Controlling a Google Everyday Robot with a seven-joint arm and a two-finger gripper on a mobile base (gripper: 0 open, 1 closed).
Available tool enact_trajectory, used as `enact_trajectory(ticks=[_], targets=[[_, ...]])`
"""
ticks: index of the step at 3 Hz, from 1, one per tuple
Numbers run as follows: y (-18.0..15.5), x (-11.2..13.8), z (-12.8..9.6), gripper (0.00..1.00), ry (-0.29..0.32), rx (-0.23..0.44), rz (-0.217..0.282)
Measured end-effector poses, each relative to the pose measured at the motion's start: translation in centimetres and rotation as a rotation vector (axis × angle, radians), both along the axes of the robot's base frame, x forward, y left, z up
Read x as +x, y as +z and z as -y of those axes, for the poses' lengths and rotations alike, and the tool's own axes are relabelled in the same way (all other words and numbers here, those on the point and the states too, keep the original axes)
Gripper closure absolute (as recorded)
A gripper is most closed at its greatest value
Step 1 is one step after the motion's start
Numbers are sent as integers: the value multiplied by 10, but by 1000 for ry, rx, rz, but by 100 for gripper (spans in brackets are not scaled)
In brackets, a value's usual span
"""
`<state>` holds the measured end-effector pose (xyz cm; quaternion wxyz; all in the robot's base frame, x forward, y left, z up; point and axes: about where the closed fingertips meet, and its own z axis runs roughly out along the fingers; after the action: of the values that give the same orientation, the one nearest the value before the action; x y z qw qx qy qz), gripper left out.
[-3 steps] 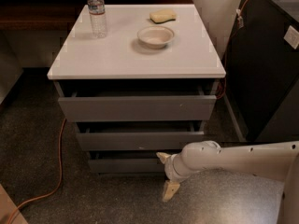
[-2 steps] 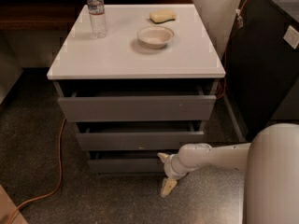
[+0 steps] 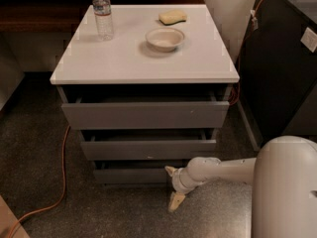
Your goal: Open bottom drawer
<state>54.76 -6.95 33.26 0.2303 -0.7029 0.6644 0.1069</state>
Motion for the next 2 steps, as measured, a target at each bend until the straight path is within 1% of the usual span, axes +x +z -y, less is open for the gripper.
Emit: enact_trajectory(ticks=[1,2], targets=[[-37,11,-2,0,16,37,7],[-77,38,-2,0,12,37,25]])
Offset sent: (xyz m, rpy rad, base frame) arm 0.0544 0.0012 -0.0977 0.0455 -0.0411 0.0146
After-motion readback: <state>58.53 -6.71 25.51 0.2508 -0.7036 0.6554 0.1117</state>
